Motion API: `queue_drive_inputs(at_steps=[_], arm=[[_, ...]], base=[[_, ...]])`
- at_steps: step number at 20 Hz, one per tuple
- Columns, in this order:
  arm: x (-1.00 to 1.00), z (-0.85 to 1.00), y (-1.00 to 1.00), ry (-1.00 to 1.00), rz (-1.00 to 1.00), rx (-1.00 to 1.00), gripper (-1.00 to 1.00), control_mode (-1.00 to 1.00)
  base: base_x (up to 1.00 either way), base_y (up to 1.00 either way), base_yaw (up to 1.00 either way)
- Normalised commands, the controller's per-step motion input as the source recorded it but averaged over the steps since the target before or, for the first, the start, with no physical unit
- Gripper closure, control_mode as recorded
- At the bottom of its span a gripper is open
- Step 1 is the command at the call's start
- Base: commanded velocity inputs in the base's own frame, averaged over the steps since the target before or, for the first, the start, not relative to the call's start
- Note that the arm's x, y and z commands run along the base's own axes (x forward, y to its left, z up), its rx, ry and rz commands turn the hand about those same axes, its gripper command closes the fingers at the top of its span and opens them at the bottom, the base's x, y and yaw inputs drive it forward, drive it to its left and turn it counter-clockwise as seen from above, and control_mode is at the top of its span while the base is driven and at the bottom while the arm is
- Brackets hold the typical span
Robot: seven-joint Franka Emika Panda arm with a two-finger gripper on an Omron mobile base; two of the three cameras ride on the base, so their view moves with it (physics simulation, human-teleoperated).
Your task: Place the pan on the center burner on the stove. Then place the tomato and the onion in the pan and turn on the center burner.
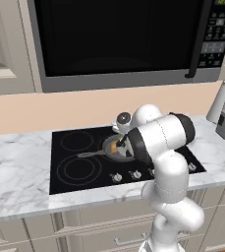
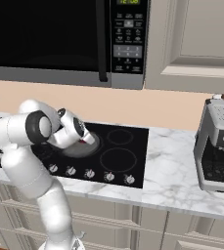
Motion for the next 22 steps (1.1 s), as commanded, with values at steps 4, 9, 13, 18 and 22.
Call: queue_drive_inputs(at_steps=[4,9,13,18,22], arm=[[0.17,-0.28,0.0,0.14,0.0,0.0,1.0,-1.0],[0.01,-0.25,0.0,0.13,0.0,0.0,1.0,-1.0],[0.0,-0.15,0.01,0.08,0.0,-0.01,-1.0,-1.0],[-0.26,-0.01,0.01,0.0,0.0,0.0,-1.0,-1.0],[-0.79,0.1,-0.03,-0.13,0.0,0.0,-1.0,-1.0]], base=[[0.0,0.0,0.0],[0.0,0.0,0.0],[0.0,0.0,0.0],[0.0,0.0,0.0],[0.0,0.0,0.0]])
